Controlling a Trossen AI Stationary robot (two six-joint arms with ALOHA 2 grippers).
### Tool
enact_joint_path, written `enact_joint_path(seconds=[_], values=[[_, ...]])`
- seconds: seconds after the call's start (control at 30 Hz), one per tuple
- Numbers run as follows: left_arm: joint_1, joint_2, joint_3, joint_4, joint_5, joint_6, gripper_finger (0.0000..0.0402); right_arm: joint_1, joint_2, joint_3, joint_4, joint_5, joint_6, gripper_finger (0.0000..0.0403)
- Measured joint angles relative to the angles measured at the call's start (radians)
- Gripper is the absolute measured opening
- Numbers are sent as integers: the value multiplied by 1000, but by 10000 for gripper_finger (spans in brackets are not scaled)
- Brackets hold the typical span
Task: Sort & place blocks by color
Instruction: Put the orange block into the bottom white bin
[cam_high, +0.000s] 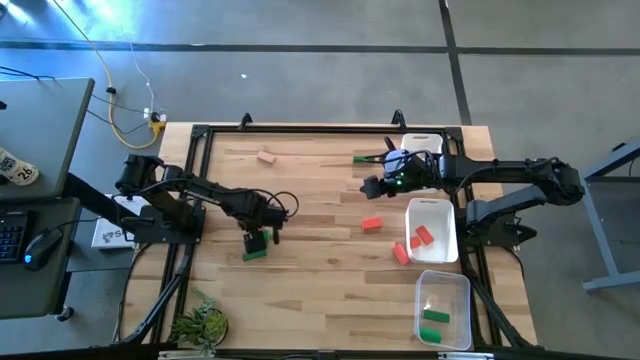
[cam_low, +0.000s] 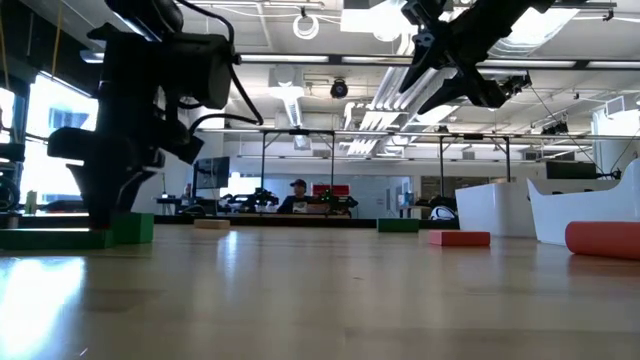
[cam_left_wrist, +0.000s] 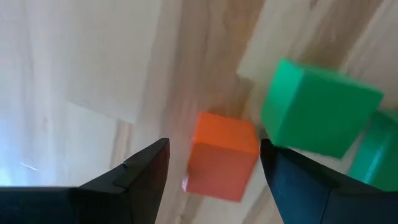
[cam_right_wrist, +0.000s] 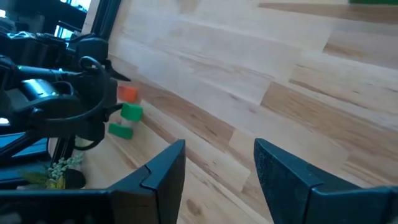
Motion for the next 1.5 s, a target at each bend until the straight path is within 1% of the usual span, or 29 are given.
enact_joint_path(seconds=[0.1, 0.2, 0.27, 0.4, 0.6, 0.63, 0.83, 1.0, 1.13, 1.27, 1.4, 1.5], values=[[1, 0, 0, 12, -19, 18, 239, 0, 0, 0, 0, 17, 0, 177], [7, 0, 0, 12, 10, 46, 236, 0, 0, 0, 0, 19, 0, 177], [9, 0, 0, 11, 14, 49, 226, 0, 0, 0, 0, 19, 0, 177], [9, 0, 0, 9, 17, 69, 189, 0, 0, 0, 0, 19, 0, 177], [9, -2, 1, 8, 44, 74, 111, 0, 0, 0, 0, 17, 0, 177], [9, -2, 1, 8, 51, 74, 104, 0, 0, 0, 0, 21, 0, 177], [9, -2, 1, 9, 64, 93, 104, 0, 0, 0, 0, 39, 25, 177], [9, -1, 1, 9, 126, 120, 104, 0, 0, 0, 0, 39, 26, 177], [16, -1, 3, 1, 141, 145, 104, 0, 0, 0, 16, 32, 26, 177], [40, 2, 22, -19, 142, 149, 105, 0, 0, 0, 60, 31, 26, 177], [77, 2, 49, -34, 137, 194, 105, 0, 2, 0, 138, 30, 26, 177], [102, 2, 68, -33, 137, 200, 106, 9, 2, 0, 172, 38, 24, 177]])
